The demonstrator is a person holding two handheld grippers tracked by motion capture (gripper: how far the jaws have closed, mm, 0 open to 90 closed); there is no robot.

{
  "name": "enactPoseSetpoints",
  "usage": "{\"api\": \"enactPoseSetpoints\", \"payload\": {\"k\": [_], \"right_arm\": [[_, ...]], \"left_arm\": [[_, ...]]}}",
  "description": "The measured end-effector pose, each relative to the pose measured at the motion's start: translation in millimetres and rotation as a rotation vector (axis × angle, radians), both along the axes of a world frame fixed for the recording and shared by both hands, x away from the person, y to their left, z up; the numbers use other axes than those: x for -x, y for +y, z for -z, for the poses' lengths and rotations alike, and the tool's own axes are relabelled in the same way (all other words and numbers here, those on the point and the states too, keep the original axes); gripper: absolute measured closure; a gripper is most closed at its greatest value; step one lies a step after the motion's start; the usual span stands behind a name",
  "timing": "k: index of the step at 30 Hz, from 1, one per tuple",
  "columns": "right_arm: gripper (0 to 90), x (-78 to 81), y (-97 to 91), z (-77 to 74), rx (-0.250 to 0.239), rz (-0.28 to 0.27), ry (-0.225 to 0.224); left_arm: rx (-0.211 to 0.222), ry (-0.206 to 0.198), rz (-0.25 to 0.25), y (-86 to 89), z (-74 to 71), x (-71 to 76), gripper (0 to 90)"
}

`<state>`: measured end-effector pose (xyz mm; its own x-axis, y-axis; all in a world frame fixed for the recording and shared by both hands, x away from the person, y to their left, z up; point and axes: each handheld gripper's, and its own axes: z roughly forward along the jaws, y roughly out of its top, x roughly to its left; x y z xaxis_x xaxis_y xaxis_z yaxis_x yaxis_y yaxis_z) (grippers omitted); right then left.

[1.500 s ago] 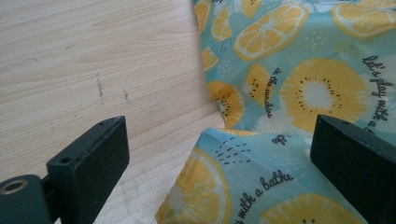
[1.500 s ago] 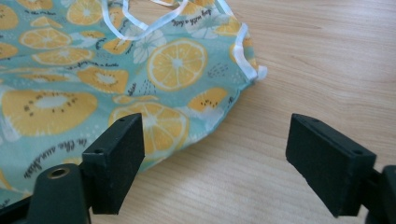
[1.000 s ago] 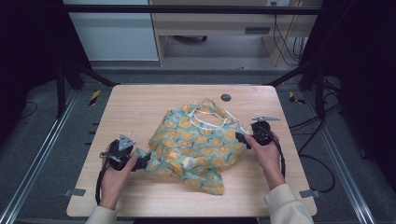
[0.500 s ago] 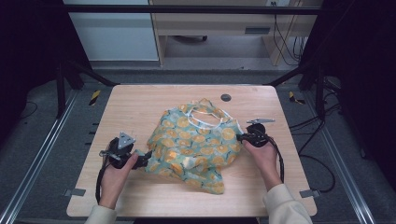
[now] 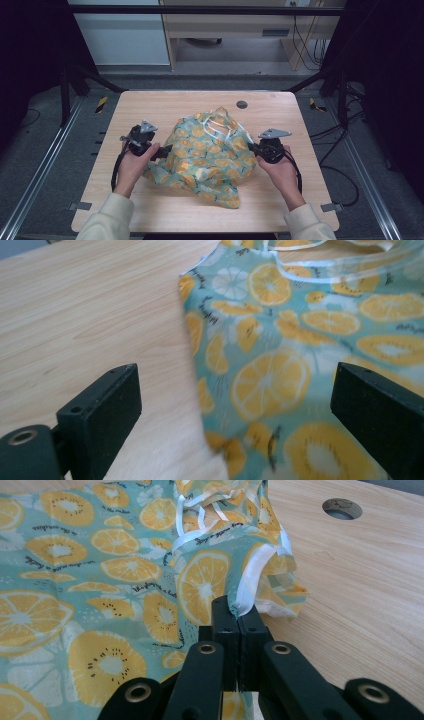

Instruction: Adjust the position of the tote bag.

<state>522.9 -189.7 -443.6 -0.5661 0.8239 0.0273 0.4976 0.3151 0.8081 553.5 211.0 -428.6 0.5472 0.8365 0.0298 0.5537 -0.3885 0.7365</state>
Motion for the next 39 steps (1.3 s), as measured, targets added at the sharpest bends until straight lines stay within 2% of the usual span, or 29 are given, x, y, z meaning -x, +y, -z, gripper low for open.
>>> {"api": "enactPoseSetpoints", "payload": {"k": [7, 15, 20, 23, 30, 34, 36, 38, 39], "right_arm": [[89.3, -1.0, 1.1, 1.9, 0.021, -0.008, -0.01], [88.7, -0.1, 3.4, 4.4, 0.029, -0.007, -0.001], [88.3, 0.2, 4.7, 5.2, 0.028, -0.008, 0.004], [88.0, -0.1, 4.5, 5.7, 0.028, -0.01, 0.006], [87.8, 0.1, 4.8, 5.8, 0.029, -0.011, 0.004], [87.7, 0.5, 5.5, 5.5, 0.026, -0.009, 0.006], [87.7, 0.6, 5.5, 5.4, 0.028, -0.01, 0.005], [87.7, 1.0, 5.5, 5.1, 0.03, -0.012, 0.001], [87.7, 1.0, 5.5, 5.0, 0.03, -0.011, 0.001]], "left_arm": [[-0.039, 0.07, -0.007, -23.7, 2.4, -39.7, 5.7], [-0.069, 0.139, -0.03, -38.0, 17.6, -62.1, 4.7], [-0.085, 0.176, -0.044, -42.2, 25.4, -66.3, 4.2], [-0.078, 0.19, -0.049, -44.8, 28.8, -67.2, 4.4], [-0.093, 0.212, -0.03, -49.9, 31.9, -64.1, 6.5], [-0.096, 0.216, -0.029, -51.2, 31.7, -61.1, 19.3], [-0.094, 0.228, -0.031, -51.9, 32.4, -60.3, 21.7], [-0.124, 0.228, -0.029, -52.6, 32.1, -59.8, 30.3], [-0.118, 0.233, -0.027, -53.1, 32.4, -59.5, 32.4]]}}
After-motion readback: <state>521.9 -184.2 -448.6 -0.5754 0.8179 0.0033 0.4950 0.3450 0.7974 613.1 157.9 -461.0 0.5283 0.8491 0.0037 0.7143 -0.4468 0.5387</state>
